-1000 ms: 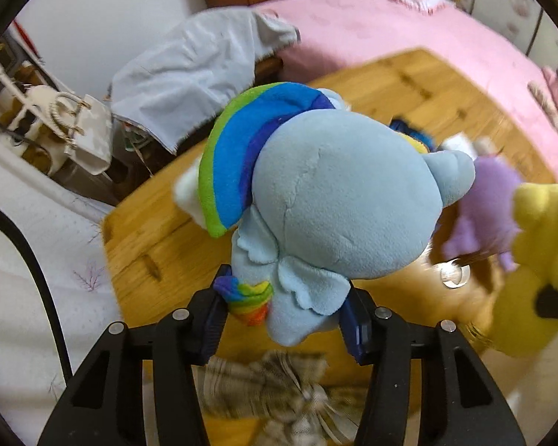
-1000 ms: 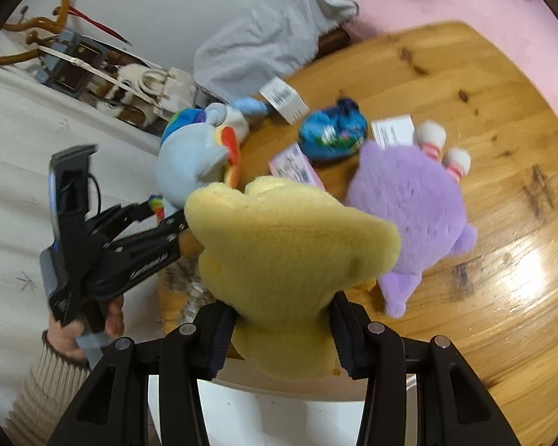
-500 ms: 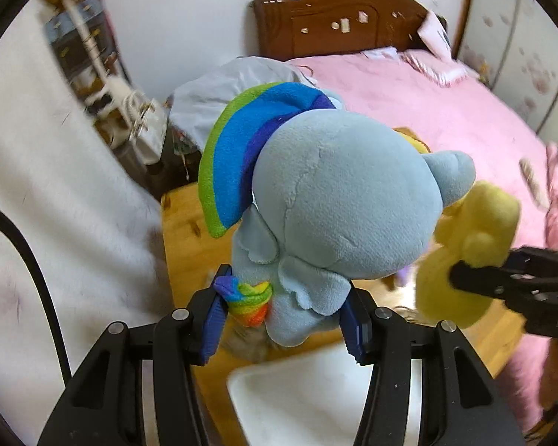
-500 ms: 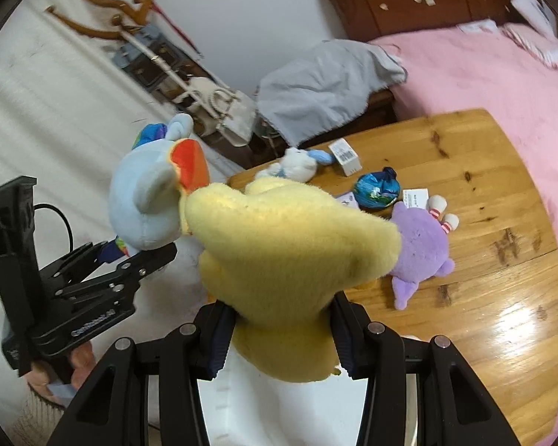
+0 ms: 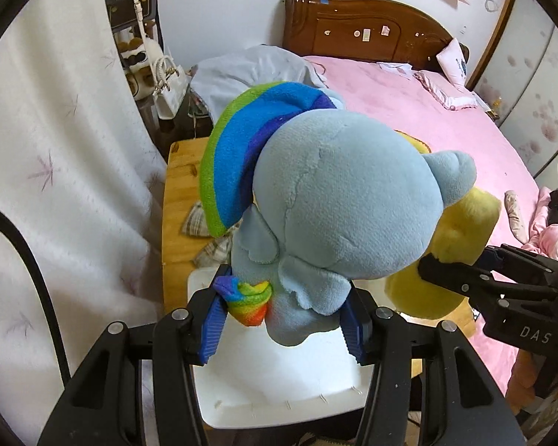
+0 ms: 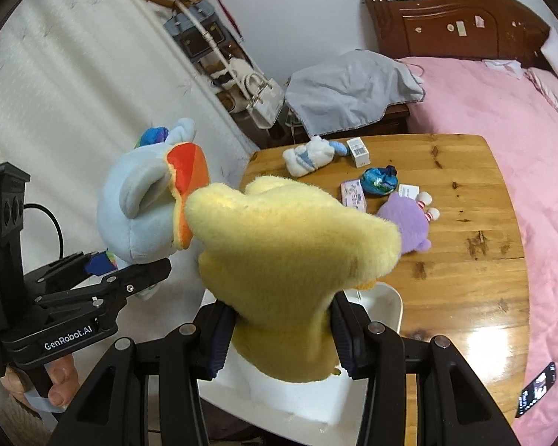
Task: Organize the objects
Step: 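Carry the blue pony with the left tool and yellow plush with the right into the tray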
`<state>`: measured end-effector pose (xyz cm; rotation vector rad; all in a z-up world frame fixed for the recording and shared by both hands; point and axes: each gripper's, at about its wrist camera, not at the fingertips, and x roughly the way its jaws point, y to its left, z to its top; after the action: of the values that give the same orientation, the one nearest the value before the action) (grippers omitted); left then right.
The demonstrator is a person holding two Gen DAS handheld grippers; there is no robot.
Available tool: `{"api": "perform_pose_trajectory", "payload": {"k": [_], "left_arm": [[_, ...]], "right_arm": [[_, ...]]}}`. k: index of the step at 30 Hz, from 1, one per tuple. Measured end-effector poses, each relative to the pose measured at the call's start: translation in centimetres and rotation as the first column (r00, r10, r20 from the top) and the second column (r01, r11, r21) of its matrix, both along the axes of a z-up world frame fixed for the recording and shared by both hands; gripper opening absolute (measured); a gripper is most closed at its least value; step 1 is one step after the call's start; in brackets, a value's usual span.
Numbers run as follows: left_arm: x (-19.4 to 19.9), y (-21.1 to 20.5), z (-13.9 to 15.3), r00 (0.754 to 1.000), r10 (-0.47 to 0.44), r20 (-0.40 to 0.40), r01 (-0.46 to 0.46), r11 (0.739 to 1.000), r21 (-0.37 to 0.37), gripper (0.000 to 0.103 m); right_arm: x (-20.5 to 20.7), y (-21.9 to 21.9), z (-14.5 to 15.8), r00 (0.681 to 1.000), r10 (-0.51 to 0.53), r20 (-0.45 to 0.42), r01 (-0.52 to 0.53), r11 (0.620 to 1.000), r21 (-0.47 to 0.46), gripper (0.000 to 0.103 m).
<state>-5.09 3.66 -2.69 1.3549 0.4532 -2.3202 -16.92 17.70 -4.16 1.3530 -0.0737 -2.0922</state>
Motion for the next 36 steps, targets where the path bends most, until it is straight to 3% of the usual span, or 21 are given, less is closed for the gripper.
{"api": "perform_pose_trajectory", "payload": {"k": [12,20,33,36], "left_arm": [[2.3,2.5,-3.2,0.991,0.119,0.066,-0.12,0.993,0.015,0.057],[2.1,4.2,-5.4,0.981,0.146,0.125,-0.148,0.989,0.009,0.057],[2.1,5.6,-5.9,0.971,0.189,0.148,-0.186,0.982,-0.031,0.058],[2.5,5.3,-6.2,0.965,0.211,0.158,-0.21,0.977,-0.021,0.065]], "right_arm": [[3.3,1.3,-2.0,0.999,0.019,-0.031,-0.013,0.983,0.181,0.048],[3.9,1.9,-2.9,1.0,0.02,-0.003,-0.019,0.975,0.22,0.049],[4.5,2.3,-4.0,0.998,0.047,0.029,-0.054,0.963,0.264,0.053],[4.5,2.3,-3.9,0.999,0.048,0.022,-0.052,0.963,0.264,0.058]]}}
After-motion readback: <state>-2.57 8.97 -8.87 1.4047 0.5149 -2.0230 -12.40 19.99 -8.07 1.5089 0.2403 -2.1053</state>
